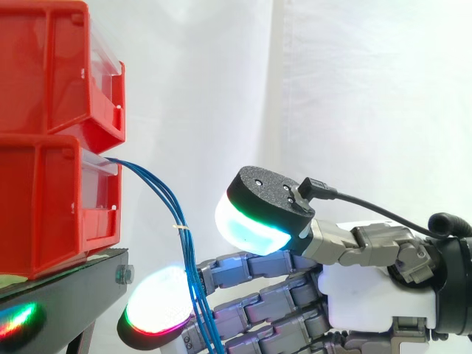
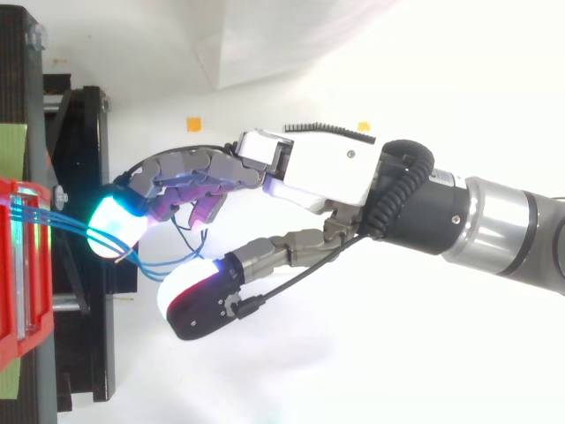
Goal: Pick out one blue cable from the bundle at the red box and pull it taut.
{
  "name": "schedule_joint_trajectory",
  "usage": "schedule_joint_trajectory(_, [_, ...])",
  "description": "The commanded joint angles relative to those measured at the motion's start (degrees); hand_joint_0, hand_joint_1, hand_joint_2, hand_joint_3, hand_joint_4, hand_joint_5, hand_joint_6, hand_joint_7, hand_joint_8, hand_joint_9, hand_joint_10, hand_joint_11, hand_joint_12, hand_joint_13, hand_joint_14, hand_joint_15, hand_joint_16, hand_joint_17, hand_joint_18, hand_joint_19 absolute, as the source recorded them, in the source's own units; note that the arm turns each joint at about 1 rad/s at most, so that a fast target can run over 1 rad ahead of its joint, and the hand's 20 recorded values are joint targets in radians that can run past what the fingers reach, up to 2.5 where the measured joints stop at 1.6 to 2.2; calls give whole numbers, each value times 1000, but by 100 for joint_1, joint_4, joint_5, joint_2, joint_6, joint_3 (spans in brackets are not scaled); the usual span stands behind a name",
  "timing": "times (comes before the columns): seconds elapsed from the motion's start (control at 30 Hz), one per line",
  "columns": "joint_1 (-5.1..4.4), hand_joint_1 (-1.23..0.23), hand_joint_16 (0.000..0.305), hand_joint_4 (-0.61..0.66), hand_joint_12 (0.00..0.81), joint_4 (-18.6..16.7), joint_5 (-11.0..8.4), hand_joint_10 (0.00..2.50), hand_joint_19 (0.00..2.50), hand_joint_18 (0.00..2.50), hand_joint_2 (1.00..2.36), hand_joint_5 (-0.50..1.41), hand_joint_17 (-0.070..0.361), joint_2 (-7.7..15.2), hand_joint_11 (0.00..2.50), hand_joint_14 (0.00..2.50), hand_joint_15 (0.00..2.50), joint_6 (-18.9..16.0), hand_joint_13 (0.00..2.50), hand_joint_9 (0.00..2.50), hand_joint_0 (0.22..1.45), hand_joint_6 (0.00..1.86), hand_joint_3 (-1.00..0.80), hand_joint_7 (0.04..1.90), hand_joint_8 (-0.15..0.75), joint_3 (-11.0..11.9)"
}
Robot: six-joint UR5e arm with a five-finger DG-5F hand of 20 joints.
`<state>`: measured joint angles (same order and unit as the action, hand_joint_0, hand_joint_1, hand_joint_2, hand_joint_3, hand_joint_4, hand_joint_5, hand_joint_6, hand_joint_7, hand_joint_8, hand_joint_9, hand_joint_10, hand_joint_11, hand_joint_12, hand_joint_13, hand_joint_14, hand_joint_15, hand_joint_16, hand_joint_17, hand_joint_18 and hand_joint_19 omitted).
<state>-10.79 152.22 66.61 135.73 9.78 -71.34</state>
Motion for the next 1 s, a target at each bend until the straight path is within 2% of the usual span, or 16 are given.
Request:
schedule_joint_trajectory(0.0, [-2, -631, 41, 180, 321, -17, 89, 16, 807, 482, 1000, -237, 93, 6, 548, 20, 505, -20, 512, 341, 499, 503, -500, 832, 250, 6])
schedule_joint_trajectory(0.23, [24, -634, 40, 178, 318, -43, 265, 16, 811, 477, 1002, -229, 91, 6, 541, 18, 505, -248, 514, 341, 517, 503, -478, 872, 245, 6])
schedule_joint_trajectory(0.27, [24, -635, 40, 178, 318, -61, 353, 18, 812, 479, 1003, -229, 91, 6, 539, 18, 501, -327, 517, 343, 516, 503, -470, 881, 246, 6])
schedule_joint_trajectory(0.4, [41, -635, 40, 181, 316, -140, 493, 18, 813, 479, 1004, -223, 90, 6, 551, 18, 510, -494, 518, 344, 524, 503, -458, 909, 243, 6])
schedule_joint_trajectory(0.6, [77, -639, 40, 184, 316, -333, 573, 18, 813, 480, 1005, -219, 90, 15, 543, 18, 506, -635, 518, 348, 526, 503, -452, 935, 241, -12])
schedule_joint_trajectory(0.97, [129, -634, 39, 177, 310, -527, 696, 18, 820, 476, 1010, -212, 88, 15, 543, 18, 509, -635, 519, 345, 553, 503, -395, 968, 234, -108])
